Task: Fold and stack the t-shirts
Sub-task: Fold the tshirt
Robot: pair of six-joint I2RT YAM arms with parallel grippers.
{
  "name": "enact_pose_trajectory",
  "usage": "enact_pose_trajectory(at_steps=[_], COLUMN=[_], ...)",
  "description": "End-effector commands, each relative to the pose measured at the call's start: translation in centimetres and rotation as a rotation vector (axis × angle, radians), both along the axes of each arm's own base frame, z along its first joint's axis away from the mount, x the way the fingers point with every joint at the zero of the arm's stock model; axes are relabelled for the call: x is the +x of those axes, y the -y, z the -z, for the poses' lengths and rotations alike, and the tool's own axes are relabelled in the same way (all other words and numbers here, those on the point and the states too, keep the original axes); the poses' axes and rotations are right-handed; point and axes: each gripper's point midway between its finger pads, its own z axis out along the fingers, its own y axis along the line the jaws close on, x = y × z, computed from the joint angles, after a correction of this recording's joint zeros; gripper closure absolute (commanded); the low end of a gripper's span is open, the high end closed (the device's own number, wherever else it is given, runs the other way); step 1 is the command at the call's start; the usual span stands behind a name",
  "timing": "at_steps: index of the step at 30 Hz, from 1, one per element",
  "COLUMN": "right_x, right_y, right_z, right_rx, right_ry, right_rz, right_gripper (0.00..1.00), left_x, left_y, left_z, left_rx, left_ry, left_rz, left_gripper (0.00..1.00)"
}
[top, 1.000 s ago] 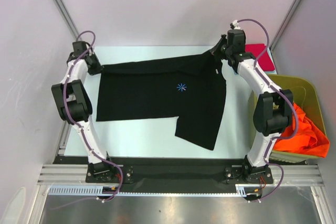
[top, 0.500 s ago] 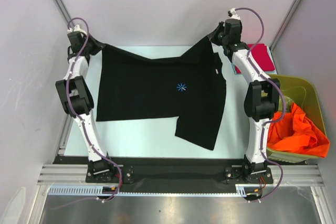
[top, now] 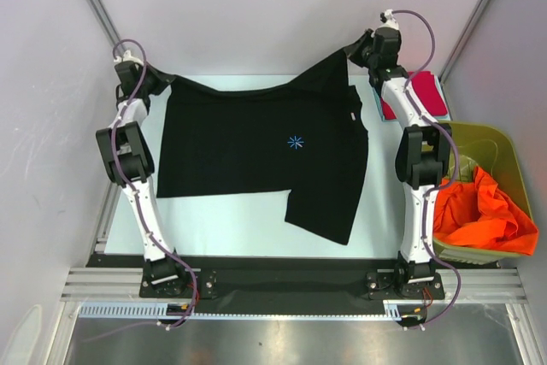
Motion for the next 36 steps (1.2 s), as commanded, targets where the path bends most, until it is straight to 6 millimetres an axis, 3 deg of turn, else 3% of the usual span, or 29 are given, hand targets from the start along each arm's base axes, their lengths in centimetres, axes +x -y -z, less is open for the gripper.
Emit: enact_pose_trajectory(at_steps=[1,2,4,5,7,8,14,21,26,31,36], right_x=[-2.9,-3.5,-4.9,-5.5,-6.5,-6.9,-8.3,-9.6,-10.7,-11.4,-11.7], right_y=[-0.4,-0.3,-0.1,0.1,0.6,0.8,2.0,1.1,0.4,0.1,0.3], right_z=[-5.3,-3.6,-4.1,-2.5,-2.5,-1.8,-0.9,2.2,4.1,4.6,4.8], right_rx=[0.025,0.021,0.018,0.023,0.025,0.023,0.005,0.022,0.011,0.007,-0.003], right_ry=[0.052,0.006,-0.008,-0.049,-0.065,-0.085,-0.123,-0.215,-0.262,-0.281,-0.285], right_rz=[-0.023,-0.021,-0.021,-0.022,-0.027,-0.032,-0.042,-0.083,-0.098,-0.105,-0.098], right_gripper=[1.0,1.0,1.0,1.0,1.0,1.0,1.0,1.0,1.0,1.0,1.0], left_x=[-1.4,-1.8,-2.9,-3.2,-4.8,-5.3,-9.1,-11.3,-12.3,-13.0,-14.3], left_y=[-1.3,-1.6,-1.9,-2.0,-2.2,-2.2,-3.0,-3.2,-3.9,-4.5,-4.5], left_z=[-4.7,-4.6,-3.9,-3.9,-2.0,-2.2,1.5,5.2,5.2,5.3,7.1], left_rx=[0.007,0.018,0.039,0.051,0.062,0.068,0.11,0.129,0.16,0.175,0.166], left_ry=[0.071,0.061,0.001,-0.011,-0.105,-0.118,-0.302,-0.45,-0.483,-0.511,-0.562], left_rz=[-0.008,-0.006,-0.001,-0.002,-0.005,-0.007,-0.021,-0.019,-0.049,-0.068,-0.062], left_gripper=[1.0,0.99,1.0,1.0,1.0,1.0,1.0,0.99,1.0,1.0,1.0])
